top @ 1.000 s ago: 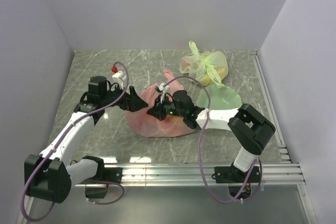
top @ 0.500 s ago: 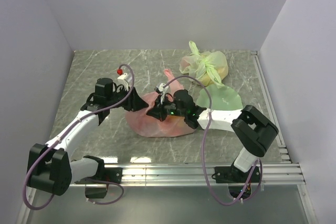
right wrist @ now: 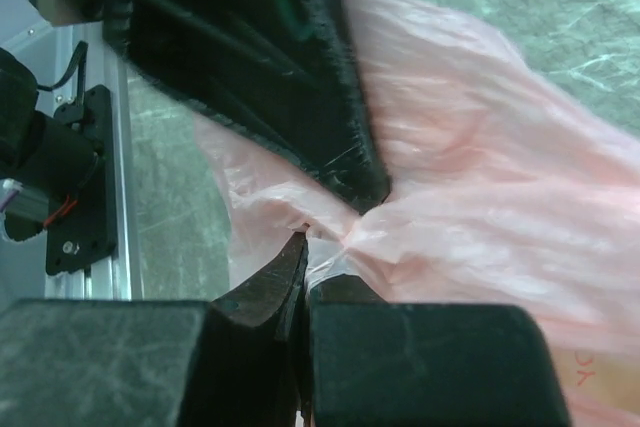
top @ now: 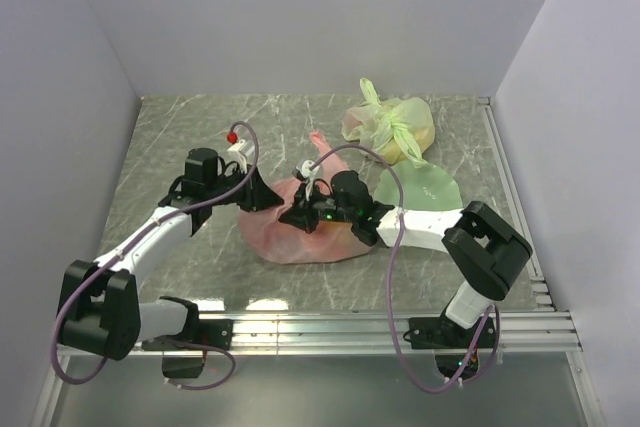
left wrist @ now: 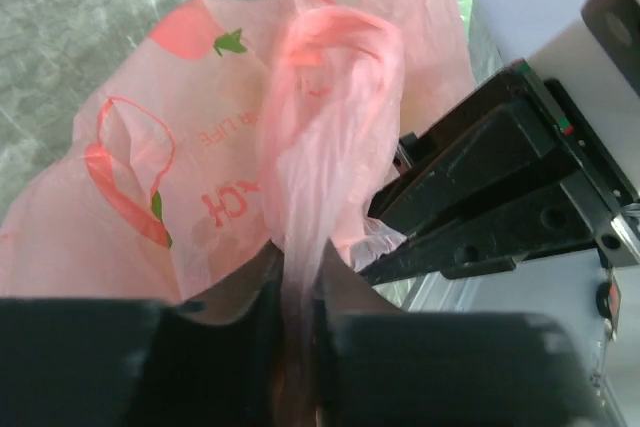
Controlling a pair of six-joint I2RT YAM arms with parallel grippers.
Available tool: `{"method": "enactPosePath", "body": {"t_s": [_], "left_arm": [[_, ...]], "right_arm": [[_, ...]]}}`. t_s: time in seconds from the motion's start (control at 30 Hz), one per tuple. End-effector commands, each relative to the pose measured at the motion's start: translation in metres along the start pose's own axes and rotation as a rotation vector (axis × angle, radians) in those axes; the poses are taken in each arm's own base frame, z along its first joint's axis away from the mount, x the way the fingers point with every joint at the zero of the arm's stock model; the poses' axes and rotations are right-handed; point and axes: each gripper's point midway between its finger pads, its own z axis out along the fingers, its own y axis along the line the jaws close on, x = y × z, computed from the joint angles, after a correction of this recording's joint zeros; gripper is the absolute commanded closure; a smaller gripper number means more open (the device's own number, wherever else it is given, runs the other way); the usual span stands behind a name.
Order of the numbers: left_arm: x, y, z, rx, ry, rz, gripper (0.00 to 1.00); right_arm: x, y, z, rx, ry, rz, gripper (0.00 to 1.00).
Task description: Place the fake fruits into the plastic bag and tie a complex knot
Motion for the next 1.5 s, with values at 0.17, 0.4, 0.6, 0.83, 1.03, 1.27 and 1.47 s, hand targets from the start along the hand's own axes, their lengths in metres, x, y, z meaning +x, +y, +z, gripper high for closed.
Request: {"method": "enactPosePath", "body": {"t_s": [0.17, 0.4, 0.6, 0.83, 1.03, 1.27, 1.47], "left_arm": [[-0.016, -0.01, -0.022, 0.127, -0.052, 0.016, 0.99], [-0.007, -0.024, -0.03, 0.201, -0.079, 0.089, 0.99], [-0.008, -0.026, -0.031, 0.213, -0.109, 0.112, 0.99], [-0.014, -0.028, -0.032, 0.198, -0.137, 0.167, 0.99], [-0.012, -0.039, -0.034, 0.205, -0.134, 0.278, 0.97], [0.002, -0.049, -0.03, 0.206, -0.106, 0.401, 0.95], [0.018, -0.048, -0.027, 0.208, -0.055, 0.48, 0.94]], "right_arm": [[-0.03, 0.016, -0.027, -0.022, 0.009, -0.06, 0.8], [-0.094, 0.002, -0.08, 0.007, 0.009, 0.09, 0.52], [-0.096, -0.056, -0.125, 0.221, -0.01, 0.246, 0.5], [-0.1, -0.028, -0.109, 0.053, 0.009, 0.355, 0.53], [-0.105, 0.007, -0.079, -0.082, 0.064, 0.443, 0.49], [-0.112, 0.007, -0.05, -0.163, 0.056, 0.621, 0.43], [-0.124, 0.01, -0.038, -0.201, 0.028, 0.647, 0.56]]}}
